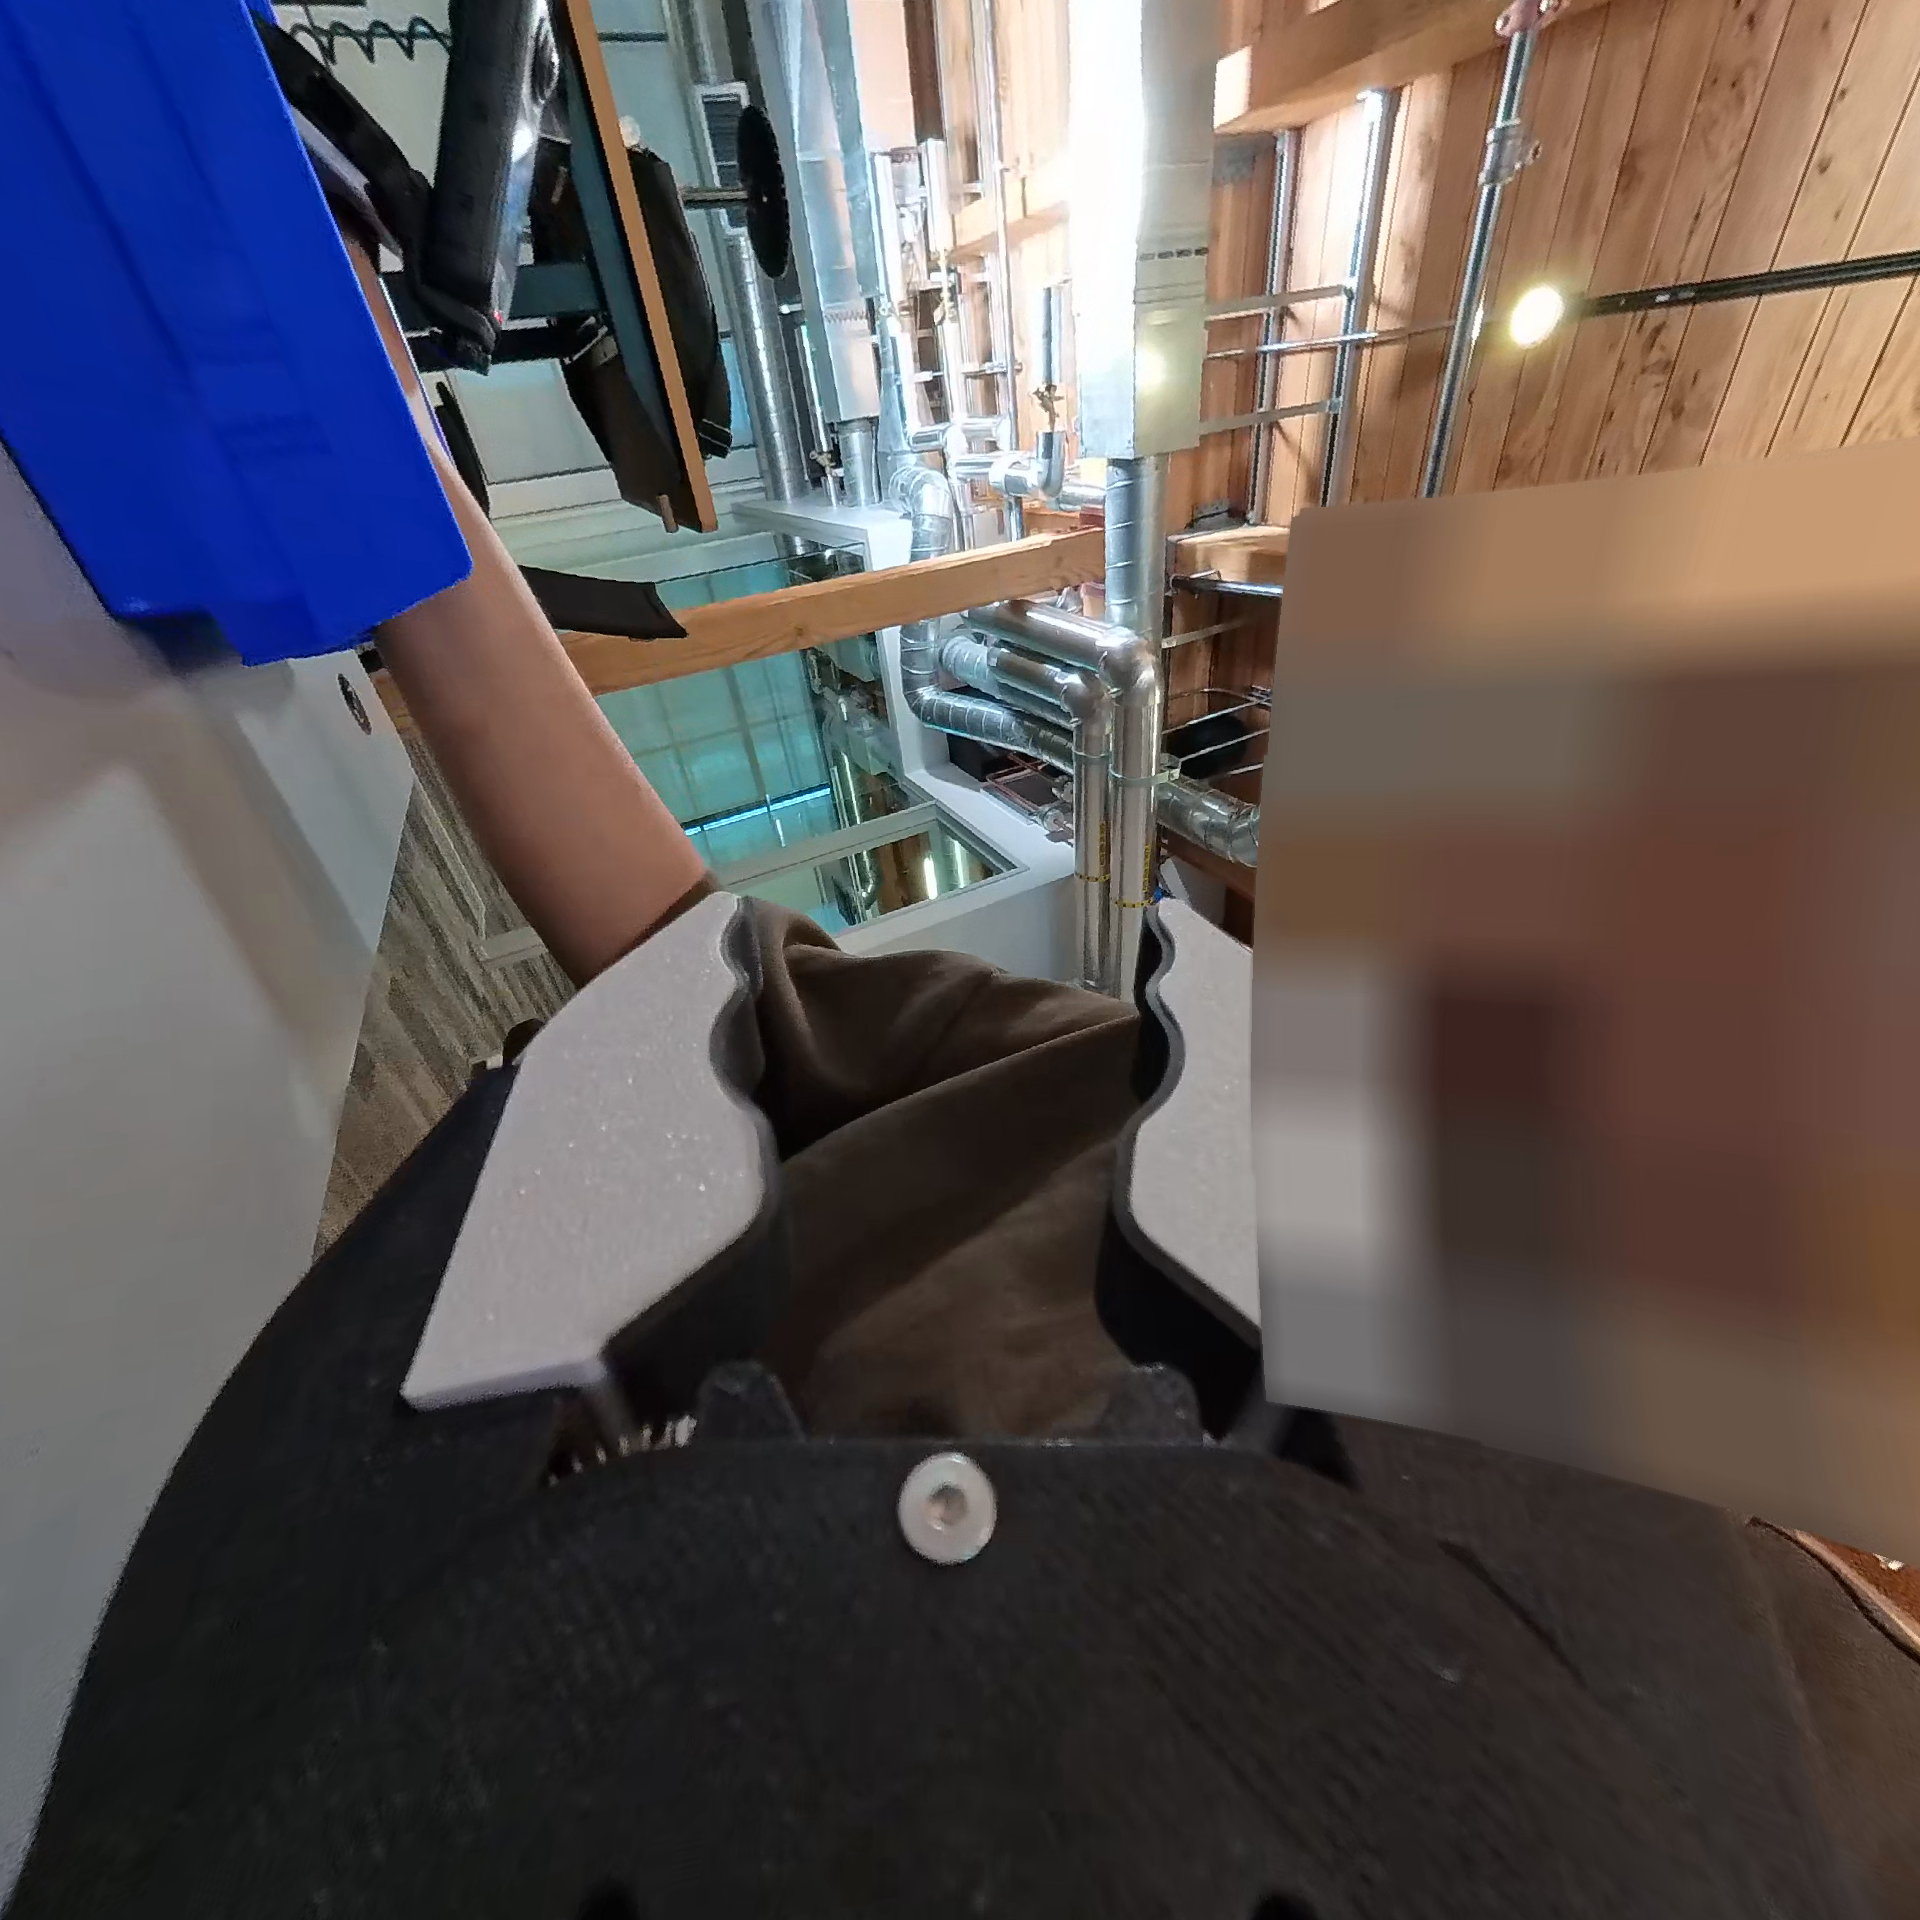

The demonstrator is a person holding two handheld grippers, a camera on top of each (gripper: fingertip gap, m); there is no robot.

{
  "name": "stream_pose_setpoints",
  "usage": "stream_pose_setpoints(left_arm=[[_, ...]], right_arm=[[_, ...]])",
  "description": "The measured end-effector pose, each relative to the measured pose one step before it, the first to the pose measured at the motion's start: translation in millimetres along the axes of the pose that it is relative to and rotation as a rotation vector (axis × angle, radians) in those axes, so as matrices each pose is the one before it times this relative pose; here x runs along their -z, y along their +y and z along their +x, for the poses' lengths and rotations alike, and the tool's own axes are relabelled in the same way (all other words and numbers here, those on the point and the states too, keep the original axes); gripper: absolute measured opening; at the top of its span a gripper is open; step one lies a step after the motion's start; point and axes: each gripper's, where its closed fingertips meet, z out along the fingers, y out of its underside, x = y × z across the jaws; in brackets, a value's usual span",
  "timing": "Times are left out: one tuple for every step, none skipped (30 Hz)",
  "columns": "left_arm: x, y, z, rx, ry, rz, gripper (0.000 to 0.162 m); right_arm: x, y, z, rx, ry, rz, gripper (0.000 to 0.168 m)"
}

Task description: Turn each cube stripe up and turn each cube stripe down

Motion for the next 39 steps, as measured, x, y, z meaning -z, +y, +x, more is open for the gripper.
stream_pose_setpoints(left_arm=[[0.03,-0.06,-0.11,-0.0019,-0.0018,-0.0015,0.070],[0.19,-0.30,0.08,-0.0031,-0.0021,-0.0006,0.070],[0.55,-0.79,0.33,-0.0065,-0.0046,0.0020,0.069],[1.03,-1.89,0.42,-0.0163,-0.0107,0.0090,0.068],[1.56,-2.78,0.21,-0.0281,-0.0181,0.0120,0.066],[1.88,-3.11,0.20,-0.0329,-0.0229,0.0071,0.066],[2.08,-4.07,1.30,-0.0366,-0.0219,0.0054,0.066],[2.55,-5.35,2.33,-0.0438,-0.0215,0.0069,0.066],[3.09,-6.69,3.04,-0.0522,-0.0247,0.0081,0.067],[3.94,-7.84,3.39,-0.0604,-0.0304,0.0080,0.067],[5.41,-9.66,3.83,-0.0729,-0.0365,0.0115,0.067],[7.31,-11.89,3.72,-0.0850,-0.0465,0.0182,0.066],[10.24,-15.58,3.25,-0.0995,-0.0576,0.0326,0.064],[13.35,-19.01,1.98,-0.1136,-0.0686,0.0457,0.060],[16.15,-21.30,-2.33,-0.1167,-0.0900,0.0461,0.058],[18.37,-22.11,-9.25,-0.1088,-0.1170,0.0409,0.057],[19.48,-21.83,-16.63,-0.0901,-0.1360,0.0412,0.057],[18.55,-18.82,-23.01,-0.0729,-0.1413,0.0334,0.057],[15.91,-12.69,-29.30,-0.0547,-0.1464,0.0102,0.058],[11.78,-5.57,-32.71,-0.0408,-0.1412,-0.0144,0.062],[7.02,0.62,-33.49,-0.0377,-0.1304,-0.0314,0.069],[3.02,5.09,-33.86,-0.0353,-0.1335,-0.0389,0.078],[-0.44,6.71,-30.58,-0.0451,-0.1241,-0.0307,0.082],[-2.59,7.15,-24.98,-0.0483,-0.1082,-0.0180,0.081],[-4.16,8.26,-18.86,-0.0340,-0.0902,-0.0203,0.081],[-5.50,10.32,-10.60,-0.0214,-0.0536,-0.0373,0.081],[-6.03,11.26,-3.53,-0.0093,-0.0172,-0.0499,0.082],[-6.54,10.58,-0.58,0.0032,-0.0047,-0.0505,0.082],[-6.67,9.00,-0.94,0.0088,-0.0112,-0.0440,0.082],[-6.48,7.36,-2.55,0.0033,-0.0244,-0.0365,0.080],[-6.28,6.68,-3.27,-0.0091,-0.0313,-0.0365,0.081],[-6.03,6.25,-4.37,-0.0168,-0.0403,-0.0390,0.081],[-5.80,5.35,-5.66,-0.0183,-0.0507,-0.0356,0.080],[-5.69,4.55,-4.82,-0.0194,-0.0457,-0.0314,0.079],[-5.50,4.11,-2.98,-0.0139,-0.0329,-0.0283,0.078],[-5.02,3.32,-1.33,-0.0036,-0.0193,-0.0216,0.078],[-4.55,2.24,0.47,0.0012,-0.0039,-0.0125,0.077],[-4.21,1.43,1.42,0.0036,0.0065,-0.0047,0.077],[-4.15,1.43,0.22,0.0079,0.0037,-0.0059,0.077]], right_arm=[[3.06,-2.08,1.52,-0.0115,0.0110,0.0053,0.061],[5.91,-3.77,-0.55,-0.0050,-0.0055,0.0088,0.071],[9.83,-5.79,-0.86,-0.0099,-0.0056,0.0122,0.077],[13.71,-10.13,-2.33,-0.0186,-0.0109,0.0376,0.077],[17.33,-14.30,-4.91,-0.0235,-0.0224,0.0620,0.076],[19.83,-17.10,-8.05,-0.0245,-0.0352,0.0767,0.074],[20.68,-18.35,-12.19,-0.0235,-0.0507,0.0791,0.070],[20.64,-18.02,-17.06,-0.0220,-0.0662,0.0755,0.066],[19.58,-16.80,-21.26,-0.0186,-0.0754,0.0703,0.064],[17.40,-13.15,-24.30,-0.0137,-0.0767,0.0520,0.064],[14.67,-7.85,-25.88,-0.0093,-0.0712,0.0293,0.064],[11.87,-2.03,-26.80,-0.0098,-0.0660,0.0062,0.064],[8.92,2.70,-27.04,-0.0153,-0.0651,-0.0084,0.063],[5.87,5.74,-26.10,-0.0129,-0.0628,-0.0166,0.063],[3.88,8.01,-23.42,-0.0028,-0.0558,-0.0206,0.062],[2.09,9.01,-19.82,0.0038,-0.0421,-0.0118,0.060],[0.57,10.21,-16.86,0.0104,-0.0344,-0.0100,0.059],[-0.63,11.79,-14.11,0.0075,-0.0270,-0.0112,0.057],[-1.79,12.37,-12.42,0.0068,-0.0283,-0.0097,0.055],[-2.34,12.12,-10.99,0.0081,-0.0295,-0.0068,0.054],[-2.93,11.51,-8.40,0.0011,-0.0189,-0.0038,0.053],[-3.49,10.42,-6.39,-0.0101,-0.0106,-0.0097,0.056],[-3.71,8.39,-4.78,-0.0212,-0.0060,-0.0195,0.060],[-3.40,5.20,-4.03,-0.0181,-0.0095,-0.0203,0.063],[-2.30,1.76,-2.46,-0.0045,-0.0080,-0.0139,0.064],[-1.07,-0.64,-0.08,0.0066,0.0022,-0.0046,0.064],[0.06,-1.84,2.19,0.0085,0.0125,0.0032,0.063],[0.84,-1.74,2.58,0.0019,0.0124,0.0069,0.062],[0.96,-0.88,1.56,-0.0071,0.0026,0.0076,0.061],[0.73,0.36,0.47,-0.0151,-0.0059,0.0043,0.061],[0.21,1.59,0.58,-0.0211,-0.0062,-0.0012,0.061],[-0.14,2.18,0.66,-0.0236,-0.0067,-0.0052,0.061],[-0.35,1.90,0.50,-0.0237,-0.0086,-0.0048,0.061],[-0.37,1.16,0.07,-0.0211,-0.0105,-0.0018,0.060],[-0.41,0.92,-0.38,-0.0171,-0.0119,-0.0012,0.058],[-0.63,1.03,-1.04,-0.0122,-0.0158,-0.0038,0.055],[-0.59,1.54,-1.57,-0.0081,-0.0191,-0.0077,0.052],[-0.62,1.63,-1.01,-0.0059,-0.0137,-0.0083,0.050],[-0.27,1.09,0.16,-0.0029,-0.0046,-0.0046,0.050]])
